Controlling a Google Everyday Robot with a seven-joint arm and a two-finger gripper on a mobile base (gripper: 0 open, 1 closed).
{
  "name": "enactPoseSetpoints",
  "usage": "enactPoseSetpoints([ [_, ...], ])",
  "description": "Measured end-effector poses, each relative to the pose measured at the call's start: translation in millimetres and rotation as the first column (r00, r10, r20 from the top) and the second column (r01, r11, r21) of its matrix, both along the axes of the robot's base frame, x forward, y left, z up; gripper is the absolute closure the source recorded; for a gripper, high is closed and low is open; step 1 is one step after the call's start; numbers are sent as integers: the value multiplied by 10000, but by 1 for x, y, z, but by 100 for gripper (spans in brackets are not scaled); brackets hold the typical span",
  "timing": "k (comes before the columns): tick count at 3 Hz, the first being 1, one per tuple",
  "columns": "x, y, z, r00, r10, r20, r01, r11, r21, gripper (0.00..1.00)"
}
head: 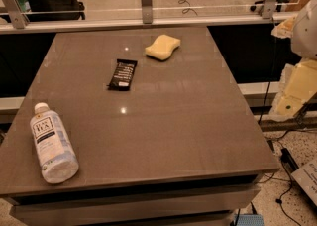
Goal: Move sponge near blue plastic bottle
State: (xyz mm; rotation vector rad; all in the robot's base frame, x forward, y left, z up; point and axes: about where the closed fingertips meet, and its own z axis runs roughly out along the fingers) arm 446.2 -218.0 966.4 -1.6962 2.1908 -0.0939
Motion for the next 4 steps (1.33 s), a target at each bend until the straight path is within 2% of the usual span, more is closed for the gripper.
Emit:
enactPoseSetpoints([
  [1,37,4,-16,9955,238,913,-308,9966,770,0],
  [2,90,6,-22,9850,267,1707,-499,9899,1327,0],
  [3,138,12,-23,9818,42,1900,-491,9714,2324,0],
  [4,191,32,-20,9817,-224,1889,-497,9284,3682,0],
])
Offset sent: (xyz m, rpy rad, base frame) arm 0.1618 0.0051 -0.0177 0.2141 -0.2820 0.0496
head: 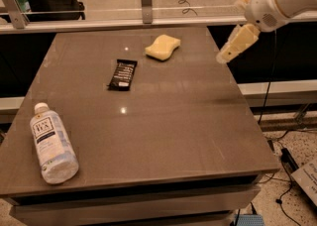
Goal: Move sponge near blue plastic bottle
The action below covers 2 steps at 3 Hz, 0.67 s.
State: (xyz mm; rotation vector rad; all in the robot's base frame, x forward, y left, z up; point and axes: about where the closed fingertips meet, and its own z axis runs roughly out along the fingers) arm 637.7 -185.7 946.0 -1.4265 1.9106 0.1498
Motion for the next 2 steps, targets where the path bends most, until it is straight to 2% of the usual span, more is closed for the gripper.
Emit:
enactPoseSetpoints([
  [1,40,30,1,9999,107,-54,-100,9944,1049,0],
  [2,63,61,-5,9995,176,-263,-124,9827,1849,0],
])
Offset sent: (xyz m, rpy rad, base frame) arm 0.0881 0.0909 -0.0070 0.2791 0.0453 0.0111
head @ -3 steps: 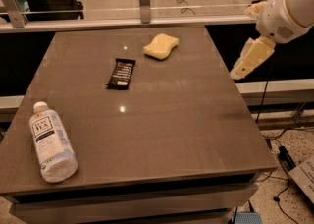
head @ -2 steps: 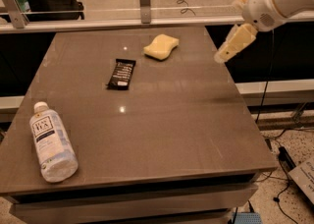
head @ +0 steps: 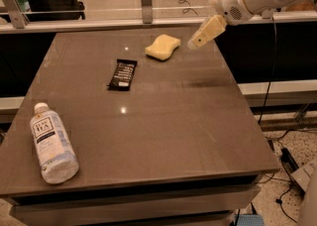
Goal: Move sponge near blue plastic bottle
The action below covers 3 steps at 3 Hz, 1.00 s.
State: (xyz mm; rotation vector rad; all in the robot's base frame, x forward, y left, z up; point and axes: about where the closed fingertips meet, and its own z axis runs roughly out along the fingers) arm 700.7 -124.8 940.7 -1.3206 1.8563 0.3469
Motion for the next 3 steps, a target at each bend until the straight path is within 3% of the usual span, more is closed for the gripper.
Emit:
enactPoseSetpoints([
  [1,0,0,0,10000,2,-2,-2,10000,2,0],
  [3,19,27,-27,9996,-128,-240,155,9930,1172,0],
])
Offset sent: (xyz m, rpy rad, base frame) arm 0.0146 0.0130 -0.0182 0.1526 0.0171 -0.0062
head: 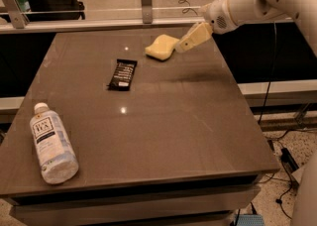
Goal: Move sponge near blue plastic bottle
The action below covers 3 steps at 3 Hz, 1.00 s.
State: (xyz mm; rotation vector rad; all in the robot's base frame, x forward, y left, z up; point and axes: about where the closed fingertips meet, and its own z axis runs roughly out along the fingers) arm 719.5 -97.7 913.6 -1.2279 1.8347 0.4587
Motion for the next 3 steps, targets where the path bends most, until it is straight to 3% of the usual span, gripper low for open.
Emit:
enactPoseSetpoints([
  [1,16,27,-16,9999,-92,-85,96,9989,448,0],
  [3,29,55,-64,9987,-289,-411,299,9993,245,0],
])
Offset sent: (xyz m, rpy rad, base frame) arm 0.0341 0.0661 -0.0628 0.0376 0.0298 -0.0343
